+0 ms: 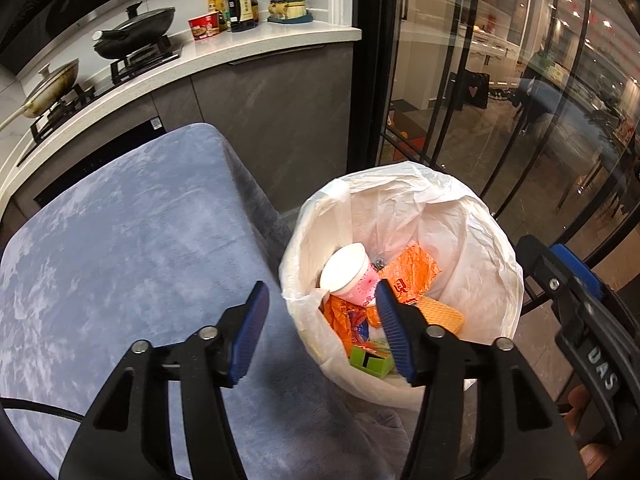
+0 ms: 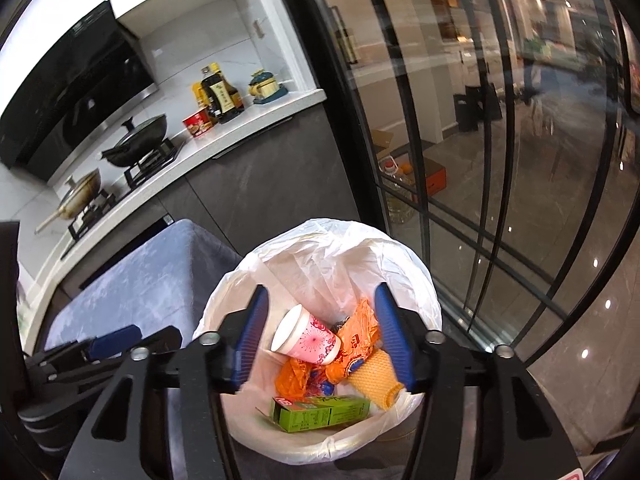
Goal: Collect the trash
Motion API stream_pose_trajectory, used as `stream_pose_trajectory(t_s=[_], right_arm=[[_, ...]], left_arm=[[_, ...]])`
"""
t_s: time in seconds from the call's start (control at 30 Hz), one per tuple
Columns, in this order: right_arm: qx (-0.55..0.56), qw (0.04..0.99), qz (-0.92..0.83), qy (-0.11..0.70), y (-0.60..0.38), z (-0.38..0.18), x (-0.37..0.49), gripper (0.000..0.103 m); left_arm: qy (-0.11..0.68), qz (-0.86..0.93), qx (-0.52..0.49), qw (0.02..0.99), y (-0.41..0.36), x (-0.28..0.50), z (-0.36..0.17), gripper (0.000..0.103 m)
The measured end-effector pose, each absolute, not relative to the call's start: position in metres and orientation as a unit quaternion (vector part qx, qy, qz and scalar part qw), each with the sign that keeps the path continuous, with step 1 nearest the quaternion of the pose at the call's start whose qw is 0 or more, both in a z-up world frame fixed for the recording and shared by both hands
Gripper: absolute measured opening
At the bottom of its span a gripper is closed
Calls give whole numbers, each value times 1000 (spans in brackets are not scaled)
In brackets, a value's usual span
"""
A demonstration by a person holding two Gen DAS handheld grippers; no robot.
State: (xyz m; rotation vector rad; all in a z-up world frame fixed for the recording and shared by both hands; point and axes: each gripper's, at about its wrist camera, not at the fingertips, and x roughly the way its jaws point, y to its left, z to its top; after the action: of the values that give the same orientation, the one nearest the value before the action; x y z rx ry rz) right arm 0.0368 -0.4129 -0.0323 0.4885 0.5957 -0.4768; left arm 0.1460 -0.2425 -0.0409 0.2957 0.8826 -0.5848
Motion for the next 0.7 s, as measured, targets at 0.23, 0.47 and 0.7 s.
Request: stream_pose_trajectory(t_s=[0.23, 0.47, 0.7], right_arm=[[202, 907, -232, 289, -396, -17, 30, 69], [185, 908, -237, 294, -382, -6, 22, 78], [175, 910, -230, 298, -366, 0, 12, 84]], left_arm=[[414, -267, 133, 860, -227, 141, -34, 65], [405, -257, 133, 867, -208, 132, -29, 75], [403, -247, 126, 872, -191, 122, -24, 85]])
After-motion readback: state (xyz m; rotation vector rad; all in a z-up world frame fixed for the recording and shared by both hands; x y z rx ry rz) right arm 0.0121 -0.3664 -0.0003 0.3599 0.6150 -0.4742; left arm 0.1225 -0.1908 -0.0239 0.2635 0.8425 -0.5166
